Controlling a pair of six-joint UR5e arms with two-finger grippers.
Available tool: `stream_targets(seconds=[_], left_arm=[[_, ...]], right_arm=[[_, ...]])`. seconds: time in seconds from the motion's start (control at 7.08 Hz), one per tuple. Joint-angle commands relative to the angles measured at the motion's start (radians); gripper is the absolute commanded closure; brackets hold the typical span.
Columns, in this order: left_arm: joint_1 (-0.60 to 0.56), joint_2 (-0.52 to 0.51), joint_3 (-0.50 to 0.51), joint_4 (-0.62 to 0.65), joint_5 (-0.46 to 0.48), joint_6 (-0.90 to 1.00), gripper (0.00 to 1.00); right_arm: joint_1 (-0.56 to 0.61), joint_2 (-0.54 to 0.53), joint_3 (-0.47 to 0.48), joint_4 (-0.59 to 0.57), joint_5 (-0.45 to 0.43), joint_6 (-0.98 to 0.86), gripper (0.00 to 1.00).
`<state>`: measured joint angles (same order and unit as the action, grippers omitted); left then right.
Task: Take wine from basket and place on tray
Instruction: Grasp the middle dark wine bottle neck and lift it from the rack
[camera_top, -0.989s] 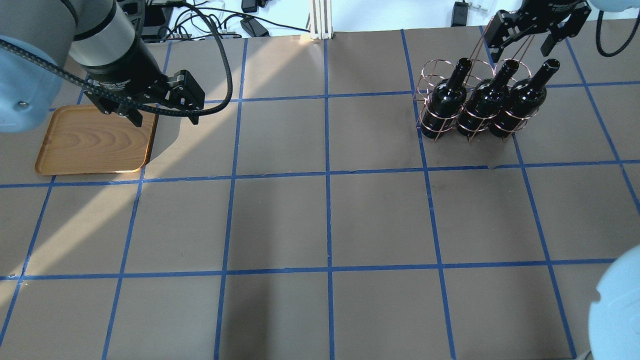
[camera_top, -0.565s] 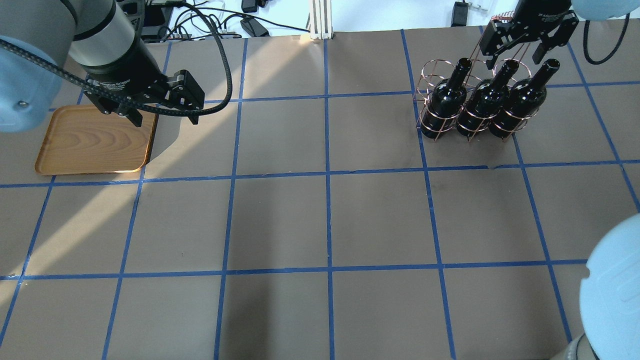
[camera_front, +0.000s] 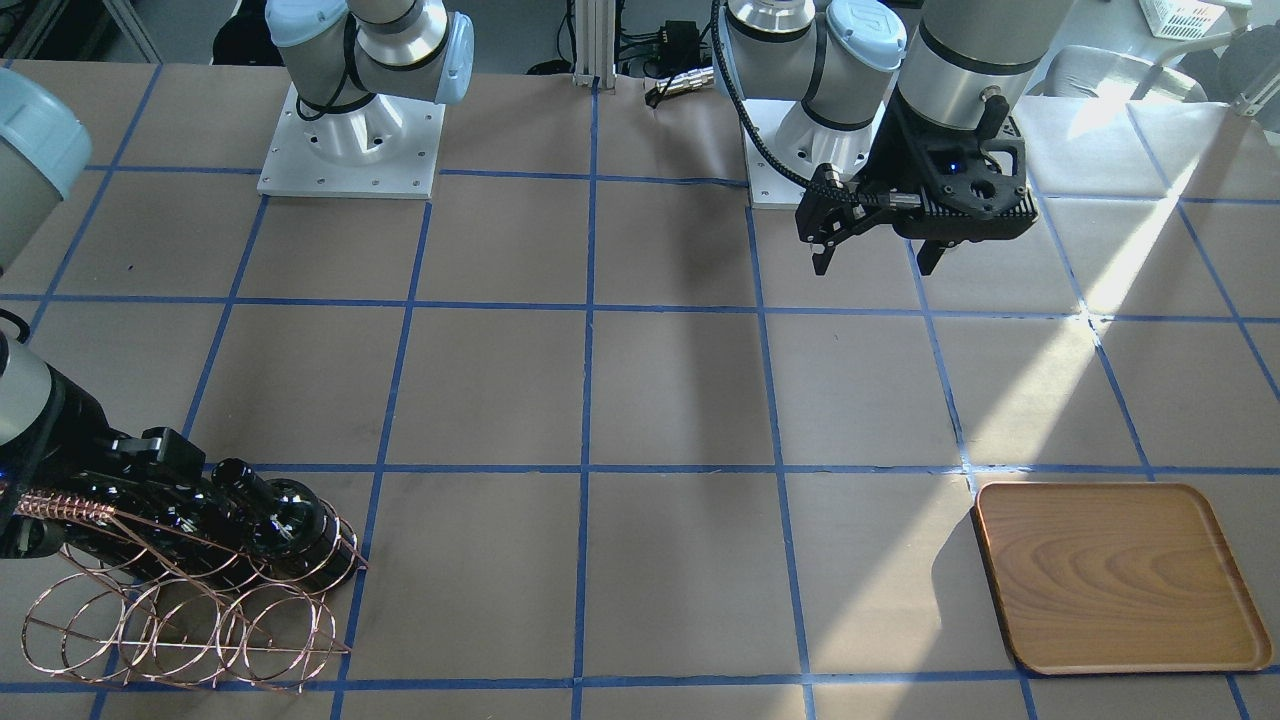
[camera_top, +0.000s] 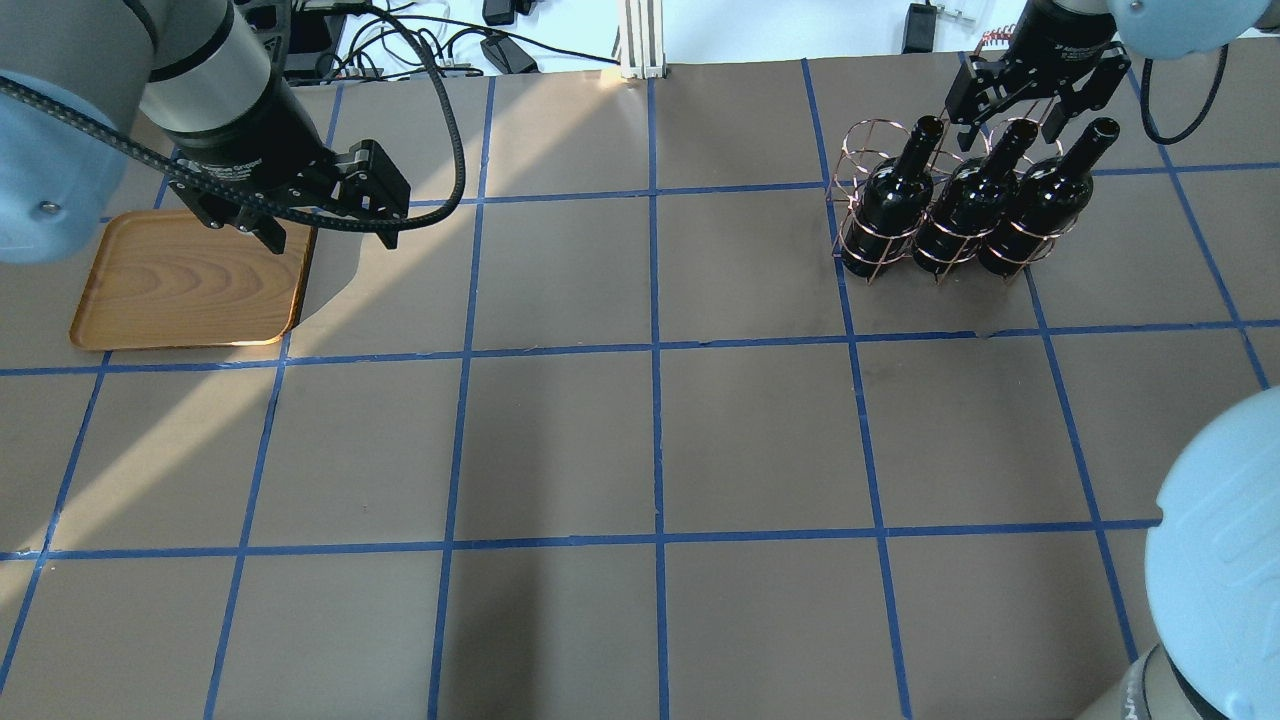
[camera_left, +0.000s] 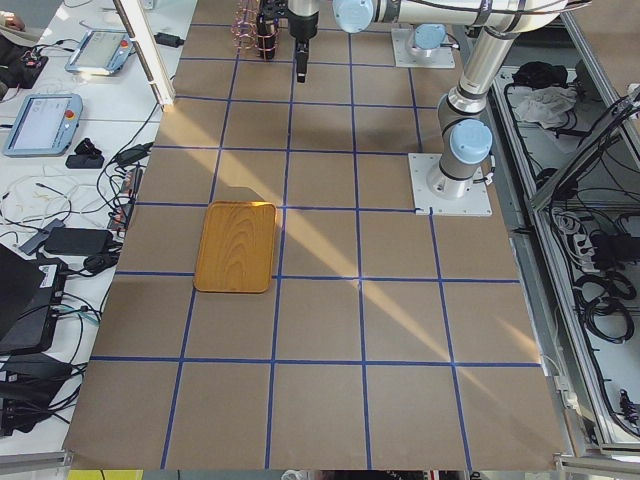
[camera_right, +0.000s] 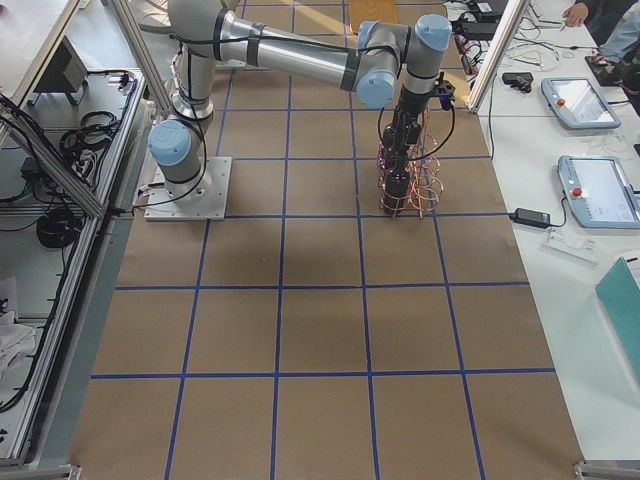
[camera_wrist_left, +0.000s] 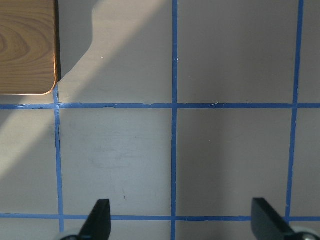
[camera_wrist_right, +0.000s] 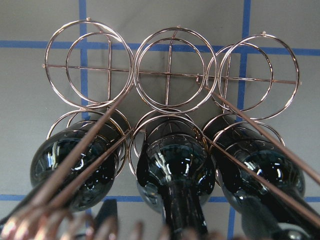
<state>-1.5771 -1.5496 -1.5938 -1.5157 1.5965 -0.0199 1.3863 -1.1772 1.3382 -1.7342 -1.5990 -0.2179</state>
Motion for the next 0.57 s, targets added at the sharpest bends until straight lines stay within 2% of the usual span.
stream_targets(seconds=[0.0,0.28,0.42], left_arm=[[0.000,-0.001,0.000,0.000,0.002,0.000,0.00],[0.000,-0.001,0.000,0.000,0.002,0.000,0.00],[0.002,0.000,0.000,0.000,0.003,0.002,0.00]], right_arm=[[-0.001,-0.001,0.006,0.001,-0.001,-0.001,0.19],[0.000,-0.001,0.006,0.001,-0.002,-0.001,0.48],[-0.001,-0.002,0.006,0.002,-0.006,-0.001,0.58]])
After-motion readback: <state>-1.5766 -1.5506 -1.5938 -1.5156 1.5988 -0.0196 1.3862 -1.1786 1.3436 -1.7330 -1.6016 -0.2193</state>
